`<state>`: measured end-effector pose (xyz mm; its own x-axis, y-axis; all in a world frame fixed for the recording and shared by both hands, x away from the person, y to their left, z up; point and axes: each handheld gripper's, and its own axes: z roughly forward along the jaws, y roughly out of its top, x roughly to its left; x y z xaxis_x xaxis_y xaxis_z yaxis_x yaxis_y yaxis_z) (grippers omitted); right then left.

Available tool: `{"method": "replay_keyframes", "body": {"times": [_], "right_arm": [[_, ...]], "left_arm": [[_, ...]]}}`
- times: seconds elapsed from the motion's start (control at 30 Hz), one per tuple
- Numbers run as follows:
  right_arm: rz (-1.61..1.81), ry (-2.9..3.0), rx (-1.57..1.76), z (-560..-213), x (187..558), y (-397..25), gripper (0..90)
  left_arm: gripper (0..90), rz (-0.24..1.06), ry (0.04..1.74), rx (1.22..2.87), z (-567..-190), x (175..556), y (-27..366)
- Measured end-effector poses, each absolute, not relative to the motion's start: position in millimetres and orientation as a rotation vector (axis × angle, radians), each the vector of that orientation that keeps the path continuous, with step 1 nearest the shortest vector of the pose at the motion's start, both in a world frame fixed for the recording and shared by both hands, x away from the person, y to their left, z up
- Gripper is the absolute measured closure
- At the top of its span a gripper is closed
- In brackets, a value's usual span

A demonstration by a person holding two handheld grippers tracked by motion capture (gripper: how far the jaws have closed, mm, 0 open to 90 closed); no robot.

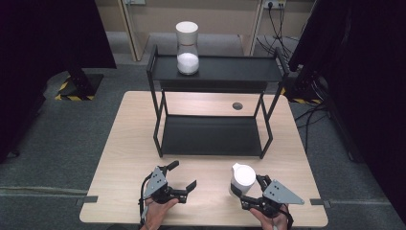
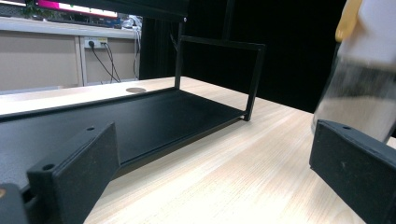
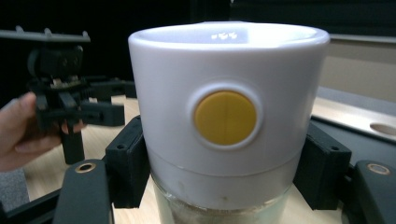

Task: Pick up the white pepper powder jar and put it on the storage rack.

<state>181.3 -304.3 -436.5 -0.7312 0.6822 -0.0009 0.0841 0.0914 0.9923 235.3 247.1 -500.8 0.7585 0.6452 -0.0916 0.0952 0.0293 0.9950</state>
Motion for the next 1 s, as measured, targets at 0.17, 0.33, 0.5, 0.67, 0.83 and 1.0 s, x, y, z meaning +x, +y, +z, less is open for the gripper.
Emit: {"method": "replay_keyframes", "body": {"times": [0.17,0.33,0.5,0.67,0.83,1.0], "right_arm": [[1.686,1.903,0.723,-416,188,-304,30.9],[1.695,1.905,0.706,-399,196,-305,30.9],[1.705,1.914,0.696,-385,202,-304,30.9],[1.686,1.947,0.668,-364,209,-302,30.9],[1.685,1.961,0.644,-345,219,-298,30.9],[1.701,1.974,0.632,-328,230,-295,30.9]], "left_arm": [[0.9,0.469,0.632,1.504,-501,235,247],[0.9,0.468,0.632,1.504,-501,235,247],[0.9,0.470,0.633,1.504,-501,235,247],[0.9,0.470,0.634,1.504,-501,235,247],[1.0,0.470,0.633,1.501,-501,235,247],[1.0,0.470,0.630,1.503,-501,235,247]]}}
